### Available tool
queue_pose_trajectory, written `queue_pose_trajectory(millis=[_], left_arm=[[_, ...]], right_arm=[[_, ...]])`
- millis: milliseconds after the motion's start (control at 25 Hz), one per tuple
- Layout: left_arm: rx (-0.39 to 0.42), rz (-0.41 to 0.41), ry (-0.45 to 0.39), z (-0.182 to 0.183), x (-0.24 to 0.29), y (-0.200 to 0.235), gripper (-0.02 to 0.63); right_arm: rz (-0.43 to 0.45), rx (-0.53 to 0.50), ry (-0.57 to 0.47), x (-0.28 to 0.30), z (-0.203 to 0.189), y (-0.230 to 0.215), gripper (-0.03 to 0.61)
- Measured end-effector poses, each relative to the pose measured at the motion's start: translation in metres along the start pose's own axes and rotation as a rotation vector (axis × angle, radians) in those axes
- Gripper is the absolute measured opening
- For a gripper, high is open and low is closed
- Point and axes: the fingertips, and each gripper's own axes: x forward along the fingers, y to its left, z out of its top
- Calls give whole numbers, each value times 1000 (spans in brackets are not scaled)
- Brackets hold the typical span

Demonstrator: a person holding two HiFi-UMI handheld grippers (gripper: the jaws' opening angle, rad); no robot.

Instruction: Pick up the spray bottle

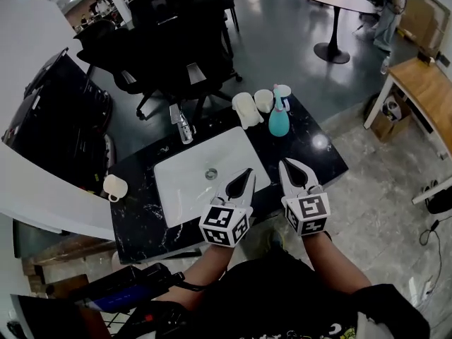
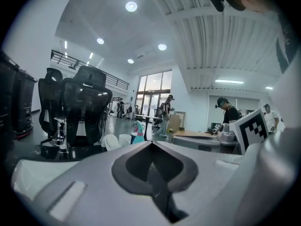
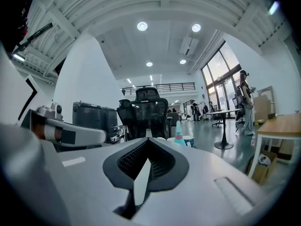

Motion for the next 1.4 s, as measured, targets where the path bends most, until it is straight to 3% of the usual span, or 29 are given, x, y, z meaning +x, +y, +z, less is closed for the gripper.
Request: queue_pose_trajectory(millis=[120, 240, 560, 960, 1120, 1240, 1400], left_arm=[[8, 1, 28, 4, 33, 7, 0], [15, 6, 48, 6, 60, 14, 0], [-1, 58, 112, -6, 104, 52, 0], [-34, 76, 168, -28, 146, 81, 0], [-45, 75, 177, -31, 157, 86, 0], [-49, 68, 175, -30, 163, 86, 0], [-54, 68, 171, -30, 167, 89, 0]], right_arm=[[-14, 6, -1, 27, 1, -27, 23], [-28, 11, -1, 57, -1, -51, 83], [-76, 20, 19, 141, -15, -104, 155], [-79, -10, 48, 197, -30, -129, 215], [-71, -18, 58, 207, -27, -129, 218], [-68, -43, 61, 209, -23, -130, 156], [-52, -54, 54, 206, -20, -129, 155]])
